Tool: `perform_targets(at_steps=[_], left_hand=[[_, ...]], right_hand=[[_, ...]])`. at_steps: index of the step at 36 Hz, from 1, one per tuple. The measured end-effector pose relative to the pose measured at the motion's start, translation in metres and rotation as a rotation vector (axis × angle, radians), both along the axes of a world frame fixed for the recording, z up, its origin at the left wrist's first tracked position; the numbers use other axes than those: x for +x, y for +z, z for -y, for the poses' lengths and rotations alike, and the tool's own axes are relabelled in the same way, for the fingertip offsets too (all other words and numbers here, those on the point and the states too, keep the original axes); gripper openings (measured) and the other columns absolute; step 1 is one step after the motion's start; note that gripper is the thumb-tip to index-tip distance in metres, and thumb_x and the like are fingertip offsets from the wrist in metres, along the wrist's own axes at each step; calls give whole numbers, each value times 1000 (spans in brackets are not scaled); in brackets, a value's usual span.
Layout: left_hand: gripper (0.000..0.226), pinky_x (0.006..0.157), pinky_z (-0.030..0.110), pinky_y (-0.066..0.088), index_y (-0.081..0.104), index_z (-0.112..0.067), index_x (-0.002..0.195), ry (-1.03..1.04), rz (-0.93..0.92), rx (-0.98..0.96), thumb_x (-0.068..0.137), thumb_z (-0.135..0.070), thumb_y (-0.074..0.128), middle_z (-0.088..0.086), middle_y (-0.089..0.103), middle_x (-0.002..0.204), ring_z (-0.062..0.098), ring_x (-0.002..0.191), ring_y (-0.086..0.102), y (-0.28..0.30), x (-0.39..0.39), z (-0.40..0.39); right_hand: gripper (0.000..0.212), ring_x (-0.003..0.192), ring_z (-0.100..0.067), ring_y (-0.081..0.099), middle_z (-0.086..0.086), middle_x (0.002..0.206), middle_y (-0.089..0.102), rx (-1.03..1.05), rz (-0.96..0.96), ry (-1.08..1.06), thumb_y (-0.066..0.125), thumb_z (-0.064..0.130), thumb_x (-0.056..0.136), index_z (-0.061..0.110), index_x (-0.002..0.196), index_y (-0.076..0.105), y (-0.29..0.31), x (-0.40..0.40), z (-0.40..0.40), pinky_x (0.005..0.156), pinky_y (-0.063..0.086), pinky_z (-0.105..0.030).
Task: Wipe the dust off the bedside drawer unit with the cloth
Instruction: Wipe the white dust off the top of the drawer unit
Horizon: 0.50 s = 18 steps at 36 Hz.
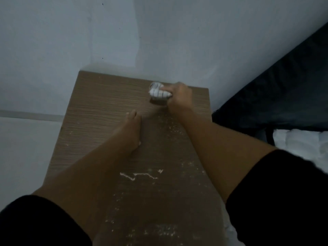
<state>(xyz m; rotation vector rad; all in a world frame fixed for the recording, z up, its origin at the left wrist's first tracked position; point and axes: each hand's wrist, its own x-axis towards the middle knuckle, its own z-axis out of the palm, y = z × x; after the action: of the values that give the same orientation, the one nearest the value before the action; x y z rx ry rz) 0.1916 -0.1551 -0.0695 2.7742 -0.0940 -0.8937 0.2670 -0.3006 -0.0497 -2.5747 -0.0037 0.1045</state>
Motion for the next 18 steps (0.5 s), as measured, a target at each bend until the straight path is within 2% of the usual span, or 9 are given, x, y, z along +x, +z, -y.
perform_targets(at_steps=[5, 8, 10, 12, 14, 18], left_hand=[[110, 119, 34, 19, -8, -9, 153, -15, -61, 105, 80, -22, 72, 6, -14, 161, 21, 150, -4, -4, 14, 8], [108, 120, 33, 17, -10, -8, 153, -8, -63, 123, 81, -18, 70, 7, -15, 161, 22, 150, -5, -4, 13, 12], [108, 119, 33, 17, -9, -10, 153, 28, -76, 100, 81, -13, 71, 4, -15, 161, 21, 150, -6, -4, 14, 13], [109, 120, 34, 16, -7, -12, 153, 59, -79, 73, 79, -7, 72, 2, -15, 161, 20, 150, -6, -4, 15, 12], [109, 120, 34, 16, -5, -13, 154, 76, -85, 61, 78, -4, 72, 1, -14, 161, 19, 150, -6, -3, 16, 12], [108, 120, 33, 16, -4, -13, 154, 76, -83, 75, 77, -3, 72, 2, -12, 161, 19, 150, -4, -1, 16, 15]], right_hand=[[37, 101, -26, 62, -10, 118, 66, -96, 26, 47, 55, 3, 86, 22, 117, 65, -21, 52, 11, 95, 50, -34], [38, 98, -29, 62, -15, 116, 64, -114, 98, 78, 51, 0, 87, 16, 119, 64, -35, 60, 14, 91, 51, -34], [33, 98, -32, 60, -19, 114, 62, -50, 88, 61, 50, 2, 89, 8, 118, 64, -45, 63, 14, 88, 50, -35], [24, 97, -32, 60, -19, 109, 62, 41, 29, -29, 55, 14, 91, 1, 110, 63, -52, 66, 9, 84, 49, -37], [26, 94, -29, 60, -17, 105, 62, 101, -22, -121, 58, 25, 89, 1, 100, 59, -55, 70, 7, 83, 50, -39], [27, 99, -28, 56, -14, 110, 58, 8, -67, -50, 55, 11, 85, 5, 111, 61, -62, 67, 10, 83, 46, -33]])
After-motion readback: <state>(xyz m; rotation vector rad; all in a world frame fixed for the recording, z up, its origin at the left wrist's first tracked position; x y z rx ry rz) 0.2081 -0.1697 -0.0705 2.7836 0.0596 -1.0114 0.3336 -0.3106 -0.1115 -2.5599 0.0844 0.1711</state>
